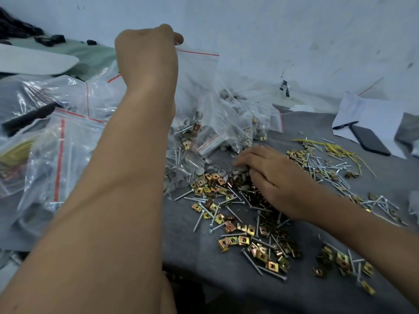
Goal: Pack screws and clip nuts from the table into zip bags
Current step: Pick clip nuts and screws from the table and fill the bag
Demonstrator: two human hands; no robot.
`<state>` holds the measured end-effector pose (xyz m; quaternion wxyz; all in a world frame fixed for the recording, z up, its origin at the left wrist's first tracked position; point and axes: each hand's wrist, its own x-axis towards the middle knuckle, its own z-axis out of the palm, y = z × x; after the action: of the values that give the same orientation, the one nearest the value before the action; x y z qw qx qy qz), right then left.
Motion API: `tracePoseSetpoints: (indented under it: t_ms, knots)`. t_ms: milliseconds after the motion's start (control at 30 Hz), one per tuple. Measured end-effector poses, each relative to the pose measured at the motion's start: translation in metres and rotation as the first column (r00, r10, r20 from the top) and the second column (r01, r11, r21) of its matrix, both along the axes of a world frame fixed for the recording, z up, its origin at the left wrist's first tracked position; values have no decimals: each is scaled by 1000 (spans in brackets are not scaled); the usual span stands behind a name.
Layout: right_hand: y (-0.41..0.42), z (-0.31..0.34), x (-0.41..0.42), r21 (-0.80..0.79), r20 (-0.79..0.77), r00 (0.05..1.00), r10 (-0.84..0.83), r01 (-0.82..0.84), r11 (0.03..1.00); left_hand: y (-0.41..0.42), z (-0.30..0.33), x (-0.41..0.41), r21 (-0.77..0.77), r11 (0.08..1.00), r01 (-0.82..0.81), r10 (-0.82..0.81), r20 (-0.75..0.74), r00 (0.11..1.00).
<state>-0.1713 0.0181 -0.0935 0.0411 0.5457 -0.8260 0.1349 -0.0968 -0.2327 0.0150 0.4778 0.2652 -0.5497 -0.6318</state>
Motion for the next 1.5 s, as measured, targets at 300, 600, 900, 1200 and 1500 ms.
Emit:
tracePoseSetpoints:
  t_ms: [300,600,900,1200,1500]
  knots:
    - [-54,-14,-7,173,-19,994,-103,105,979,7,0,-4,-16,1000,12,-12,8,1000]
    - [-53,4,-19,242,-157,985,-71,108,964,9,-1,-1,-39,999,13,-13,14,1000]
    - [19,1,-26,200,-39,993,-109,115,973,4,2,1,-17,1000,23,-23,20,1000]
    - [9,6,-26,31,-20,991,-131,131,991,6,-1,-1,-5,1000,22,-22,26,999]
    - [-41,12,9,3,307,952,-4,3,1000,9,-1,1,-10,1000,23,-23,8,1000]
